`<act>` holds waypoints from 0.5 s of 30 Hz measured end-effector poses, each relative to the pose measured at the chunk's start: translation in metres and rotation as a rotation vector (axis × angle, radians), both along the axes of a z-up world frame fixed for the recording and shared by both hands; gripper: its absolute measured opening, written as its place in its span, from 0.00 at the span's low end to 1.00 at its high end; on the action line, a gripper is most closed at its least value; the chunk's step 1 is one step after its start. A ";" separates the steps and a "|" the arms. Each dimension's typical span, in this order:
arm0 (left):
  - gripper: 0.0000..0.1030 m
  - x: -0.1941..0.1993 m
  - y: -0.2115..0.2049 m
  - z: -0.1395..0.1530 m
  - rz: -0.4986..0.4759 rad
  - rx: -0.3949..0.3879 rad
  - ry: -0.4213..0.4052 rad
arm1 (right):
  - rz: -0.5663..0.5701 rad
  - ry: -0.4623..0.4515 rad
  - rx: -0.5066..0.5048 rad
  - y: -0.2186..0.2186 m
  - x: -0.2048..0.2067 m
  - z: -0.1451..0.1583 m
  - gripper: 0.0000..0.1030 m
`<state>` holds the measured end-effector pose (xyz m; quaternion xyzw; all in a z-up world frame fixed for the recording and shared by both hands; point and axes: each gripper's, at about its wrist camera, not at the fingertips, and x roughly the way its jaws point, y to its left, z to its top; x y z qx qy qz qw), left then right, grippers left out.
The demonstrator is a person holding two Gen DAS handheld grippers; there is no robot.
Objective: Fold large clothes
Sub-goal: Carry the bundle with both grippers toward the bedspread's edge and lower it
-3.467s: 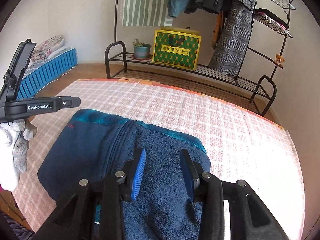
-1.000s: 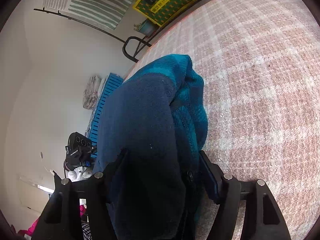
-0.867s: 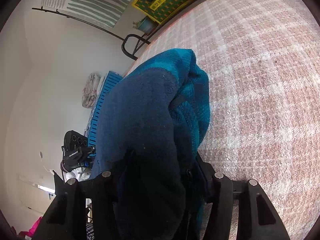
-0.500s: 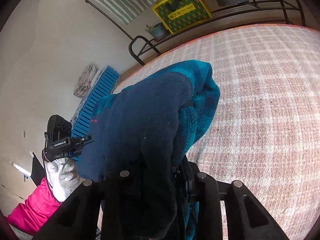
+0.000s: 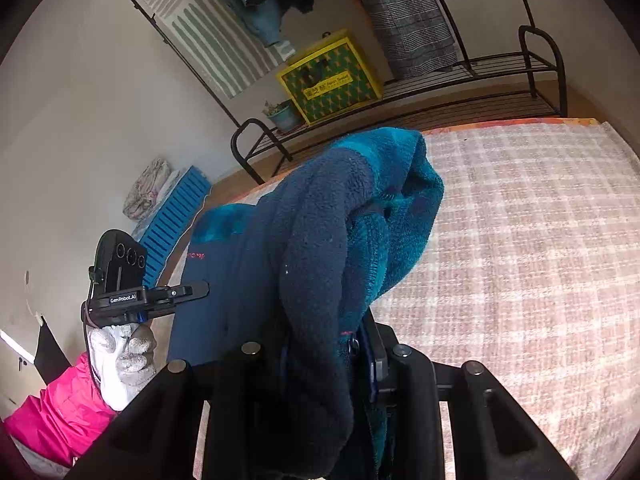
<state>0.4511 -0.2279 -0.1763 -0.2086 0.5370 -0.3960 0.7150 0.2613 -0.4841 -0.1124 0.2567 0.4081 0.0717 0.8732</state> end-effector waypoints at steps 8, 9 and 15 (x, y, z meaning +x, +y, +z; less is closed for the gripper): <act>0.28 0.037 -0.135 0.004 -0.102 -0.014 -0.041 | -0.115 0.005 -0.060 -0.103 0.001 0.012 0.27; 0.28 0.044 -0.152 0.001 -0.109 -0.019 -0.035 | -0.132 0.005 -0.067 -0.117 0.003 0.013 0.27; 0.28 0.088 -0.252 -0.009 -0.135 -0.035 -0.044 | -0.213 -0.004 -0.127 -0.189 0.030 0.019 0.26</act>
